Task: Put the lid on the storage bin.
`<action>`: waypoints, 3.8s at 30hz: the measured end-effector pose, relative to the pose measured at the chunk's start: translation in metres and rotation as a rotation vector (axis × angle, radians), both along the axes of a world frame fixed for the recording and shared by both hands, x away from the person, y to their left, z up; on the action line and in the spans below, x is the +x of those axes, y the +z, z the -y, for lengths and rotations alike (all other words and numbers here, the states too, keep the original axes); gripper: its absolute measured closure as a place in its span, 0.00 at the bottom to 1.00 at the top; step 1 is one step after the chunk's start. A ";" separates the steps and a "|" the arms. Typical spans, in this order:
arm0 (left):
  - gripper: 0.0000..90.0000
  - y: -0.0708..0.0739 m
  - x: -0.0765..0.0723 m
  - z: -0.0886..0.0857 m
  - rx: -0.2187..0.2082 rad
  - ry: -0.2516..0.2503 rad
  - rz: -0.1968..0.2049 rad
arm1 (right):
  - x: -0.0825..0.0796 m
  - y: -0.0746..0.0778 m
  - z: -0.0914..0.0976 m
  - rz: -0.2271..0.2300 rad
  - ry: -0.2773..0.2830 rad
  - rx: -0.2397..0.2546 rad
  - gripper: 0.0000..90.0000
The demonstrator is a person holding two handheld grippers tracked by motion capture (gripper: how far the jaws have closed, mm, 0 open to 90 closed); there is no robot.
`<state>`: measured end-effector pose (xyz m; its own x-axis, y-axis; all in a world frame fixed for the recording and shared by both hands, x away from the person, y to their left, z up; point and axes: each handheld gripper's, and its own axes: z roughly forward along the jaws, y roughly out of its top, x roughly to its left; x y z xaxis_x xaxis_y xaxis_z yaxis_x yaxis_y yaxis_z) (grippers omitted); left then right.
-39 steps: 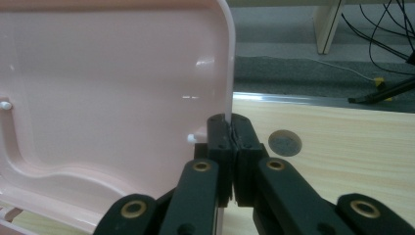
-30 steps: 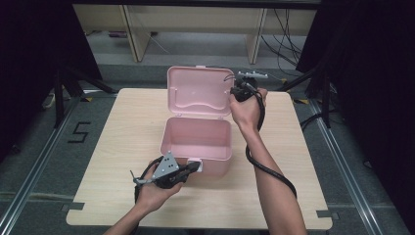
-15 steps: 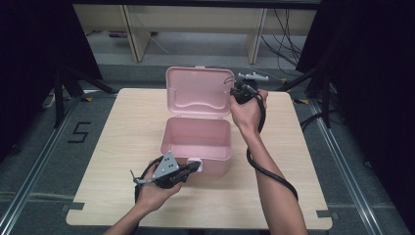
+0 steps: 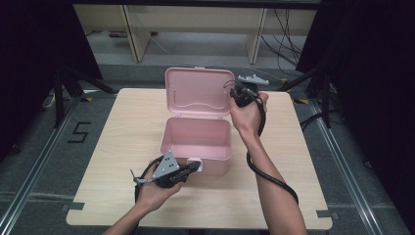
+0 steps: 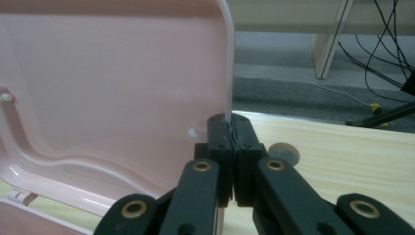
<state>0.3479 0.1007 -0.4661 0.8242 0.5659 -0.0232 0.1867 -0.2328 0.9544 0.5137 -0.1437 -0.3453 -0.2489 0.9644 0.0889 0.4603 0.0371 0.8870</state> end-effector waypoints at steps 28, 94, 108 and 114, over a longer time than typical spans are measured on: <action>1.00 0.000 0.000 0.000 -0.002 0.001 0.000 | -0.017 -0.006 -0.003 0.084 -0.007 -0.011 1.00; 1.00 0.000 0.000 0.000 -0.004 0.001 -0.001 | -0.057 -0.022 -0.005 0.253 0.012 -0.091 0.99; 1.00 0.000 0.000 0.000 -0.005 0.000 -0.002 | -0.065 -0.026 -0.005 0.274 0.015 -0.100 0.99; 1.00 0.000 0.000 0.001 -0.005 0.001 -0.002 | -0.069 -0.028 -0.006 0.285 0.019 -0.105 0.99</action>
<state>0.3484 0.1002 -0.4664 0.8236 0.5664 -0.0277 0.1886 -0.2275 0.9554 0.4448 -0.1379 -0.3735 -0.2677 0.9596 -0.0867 0.1917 0.1412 0.9712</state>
